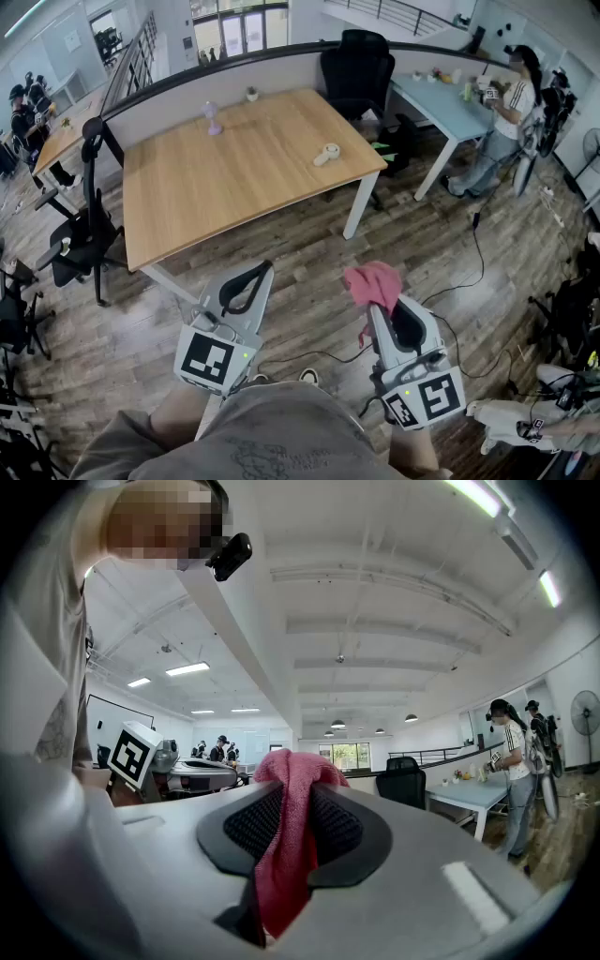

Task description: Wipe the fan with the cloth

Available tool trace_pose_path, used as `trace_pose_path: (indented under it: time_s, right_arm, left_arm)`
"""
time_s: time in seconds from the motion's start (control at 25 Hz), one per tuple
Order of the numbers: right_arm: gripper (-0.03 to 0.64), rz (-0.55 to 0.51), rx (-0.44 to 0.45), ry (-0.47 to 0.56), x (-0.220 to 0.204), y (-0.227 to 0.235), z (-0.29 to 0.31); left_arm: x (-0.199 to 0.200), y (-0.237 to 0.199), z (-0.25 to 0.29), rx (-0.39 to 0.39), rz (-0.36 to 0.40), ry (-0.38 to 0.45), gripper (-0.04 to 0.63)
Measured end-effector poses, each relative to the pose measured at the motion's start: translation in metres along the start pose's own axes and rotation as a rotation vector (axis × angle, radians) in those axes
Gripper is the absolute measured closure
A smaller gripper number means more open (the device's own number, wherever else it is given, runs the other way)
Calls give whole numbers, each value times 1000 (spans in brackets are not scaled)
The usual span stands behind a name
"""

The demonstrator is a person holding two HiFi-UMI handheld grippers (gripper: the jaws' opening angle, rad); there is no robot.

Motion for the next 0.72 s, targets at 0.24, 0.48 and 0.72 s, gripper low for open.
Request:
trace_pose_path:
  time_s: [0.24, 0.48, 0.72]
  right_arm:
    - [523, 11, 6, -4, 0, 20, -12]
    - [523, 18, 19, -11, -6, 38, -29]
    - [523, 24, 20, -19, -5, 51, -39]
  left_arm:
    - [0, 19, 11, 9, -7, -2, 594]
    - [-2, 42, 18, 22, -19, 2, 594]
    - [-1, 51, 24, 54, -3, 60, 480]
Point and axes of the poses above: the fingertips, and each gripper's own axes: z forward along the fingers, y to its right, x out of its top, the point moved 10 cm from there along -z, backward along the fingers, and after that the axes turned 14 degrees about y, right-handed, at the moved point
